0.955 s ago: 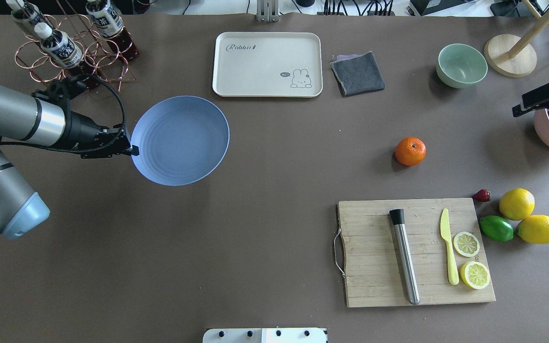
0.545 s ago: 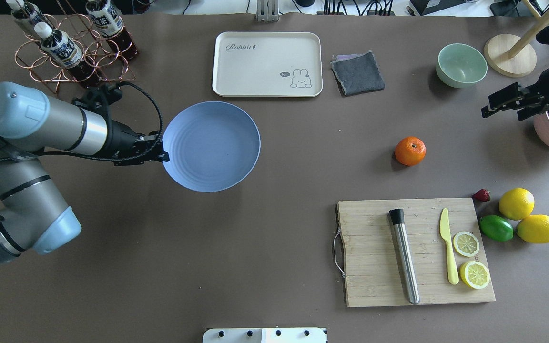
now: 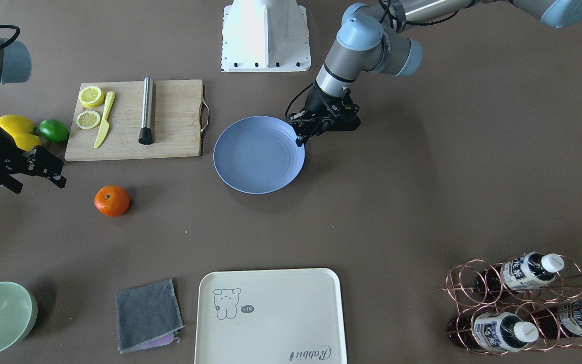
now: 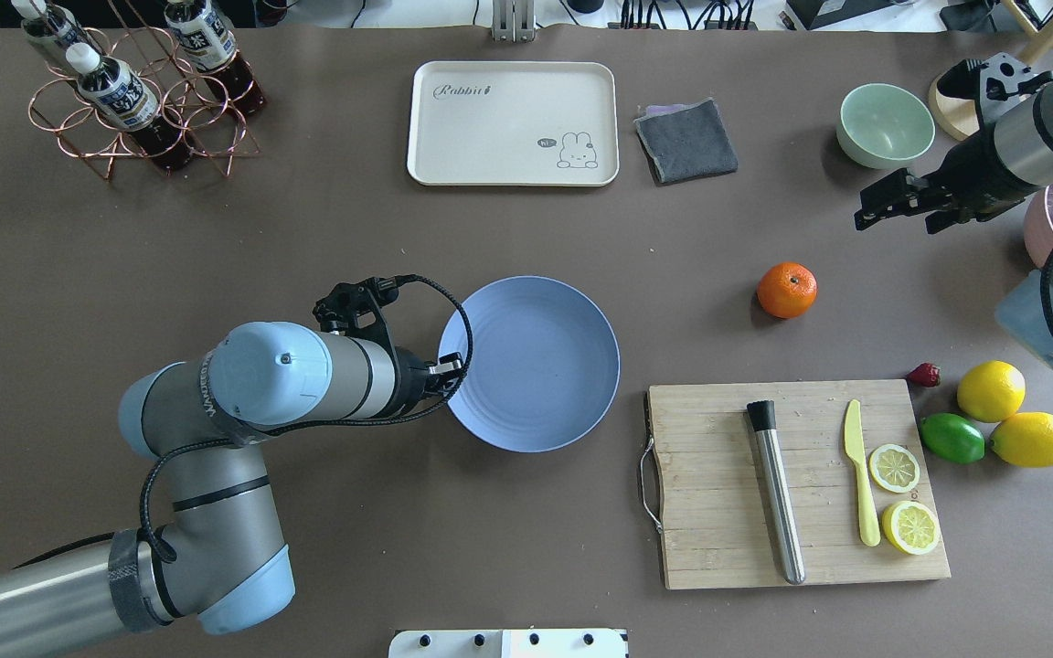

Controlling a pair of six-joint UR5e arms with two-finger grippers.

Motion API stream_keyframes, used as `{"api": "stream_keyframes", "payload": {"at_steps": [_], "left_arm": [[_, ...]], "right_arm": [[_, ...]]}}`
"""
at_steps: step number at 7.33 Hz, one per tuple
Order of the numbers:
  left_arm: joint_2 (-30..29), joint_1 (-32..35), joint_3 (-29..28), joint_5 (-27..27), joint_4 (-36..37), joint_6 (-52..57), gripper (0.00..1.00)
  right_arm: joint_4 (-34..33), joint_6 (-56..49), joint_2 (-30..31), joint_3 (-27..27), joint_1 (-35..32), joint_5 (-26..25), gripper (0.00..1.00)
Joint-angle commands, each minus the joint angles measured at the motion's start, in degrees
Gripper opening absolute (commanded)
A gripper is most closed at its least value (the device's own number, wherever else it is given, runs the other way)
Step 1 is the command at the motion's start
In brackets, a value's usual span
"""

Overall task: Pick orange to plate
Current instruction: 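Slide the plate to center with left gripper while right arm reaches for orange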

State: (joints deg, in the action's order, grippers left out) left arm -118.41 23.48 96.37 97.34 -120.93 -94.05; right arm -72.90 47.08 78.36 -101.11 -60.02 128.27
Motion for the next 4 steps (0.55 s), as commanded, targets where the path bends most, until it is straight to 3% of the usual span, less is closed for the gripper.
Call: {"api": "stream_keyframes", "payload": {"at_steps": [1,2,3,4], "left_arm": [[-0.95,1.47,-0.92,0.13,-0.01,0.0,0.0],[-0.51,2.79,-0.83,0.31,-0.44,0.53,0.54],[-0.08,3.24,-0.48,0.22,-0.27,0.71,0.97],[0.8,3.24,-0.22,0.31,-0.27,0.97,0.98]], "right_arm": [[0.04,2.49,-0.93,0.21,0.87,-0.47,1.0],[0.04,2.49,-0.84,0.21,1.13,-0.56,1.0],[0.04,2.66,-0.84,0.21,1.3,-0.56,1.0],[0.12,3.45,-0.84,0.21,2.17,-1.34,1.0]]}}
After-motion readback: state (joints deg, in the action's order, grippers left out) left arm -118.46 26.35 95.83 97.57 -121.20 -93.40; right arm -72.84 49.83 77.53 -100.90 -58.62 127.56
